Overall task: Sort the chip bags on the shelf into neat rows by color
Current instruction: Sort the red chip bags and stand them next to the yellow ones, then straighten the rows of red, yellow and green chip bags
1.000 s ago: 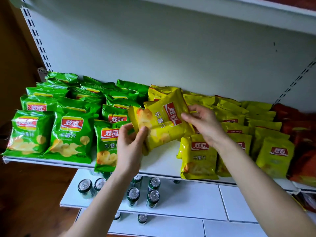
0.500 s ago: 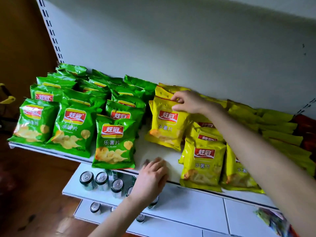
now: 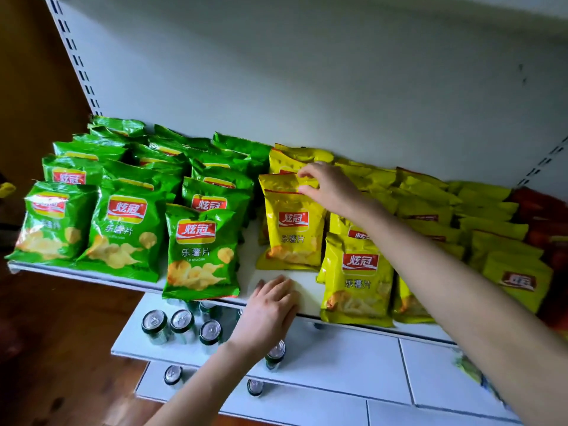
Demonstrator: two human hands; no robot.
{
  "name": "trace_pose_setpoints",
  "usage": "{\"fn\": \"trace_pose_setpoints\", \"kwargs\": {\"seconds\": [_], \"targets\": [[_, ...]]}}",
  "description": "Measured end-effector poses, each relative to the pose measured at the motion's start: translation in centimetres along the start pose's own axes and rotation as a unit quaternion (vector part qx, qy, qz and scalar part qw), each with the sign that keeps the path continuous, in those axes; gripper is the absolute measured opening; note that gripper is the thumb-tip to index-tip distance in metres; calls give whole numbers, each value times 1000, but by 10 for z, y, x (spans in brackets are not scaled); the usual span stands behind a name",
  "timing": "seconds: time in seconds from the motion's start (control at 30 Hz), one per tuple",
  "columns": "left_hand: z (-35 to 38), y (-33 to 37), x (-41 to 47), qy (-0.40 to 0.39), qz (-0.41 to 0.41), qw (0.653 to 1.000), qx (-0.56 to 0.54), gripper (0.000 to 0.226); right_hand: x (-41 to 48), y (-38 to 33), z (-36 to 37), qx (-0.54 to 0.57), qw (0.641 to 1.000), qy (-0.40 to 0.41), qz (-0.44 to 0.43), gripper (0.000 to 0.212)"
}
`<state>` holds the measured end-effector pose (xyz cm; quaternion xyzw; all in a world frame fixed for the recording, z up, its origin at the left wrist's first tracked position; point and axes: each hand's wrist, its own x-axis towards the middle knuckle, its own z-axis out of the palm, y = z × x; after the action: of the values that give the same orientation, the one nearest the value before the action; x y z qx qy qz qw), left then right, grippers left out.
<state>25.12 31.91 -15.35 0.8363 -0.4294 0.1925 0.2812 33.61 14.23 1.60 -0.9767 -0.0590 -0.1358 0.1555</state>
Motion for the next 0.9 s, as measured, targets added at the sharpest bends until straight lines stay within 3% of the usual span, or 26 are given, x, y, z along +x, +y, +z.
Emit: {"fn": "trace_pose_setpoints", "kwargs": {"seconds": [0.1, 0.2, 0.5, 0.7, 0.9], "targets": [[-14, 3, 0, -7, 11, 999, 40, 33, -14, -7, -22, -13, 996, 84, 21, 27], [-38, 26, 0, 3, 45, 997, 59, 35, -42, -2, -40, -55, 989, 118, 68, 29], [-50, 114, -5, -14, 166, 986, -19, 35, -191, 44, -66, -117, 950, 107, 270, 28], [-18, 182, 6, -36, 233, 969, -69, 40, -288, 86, -112, -130, 919, 122, 351, 26], [42, 297, 35, -84, 293, 948, -96, 41, -411, 142, -170, -158, 880, 140, 426, 26]]}}
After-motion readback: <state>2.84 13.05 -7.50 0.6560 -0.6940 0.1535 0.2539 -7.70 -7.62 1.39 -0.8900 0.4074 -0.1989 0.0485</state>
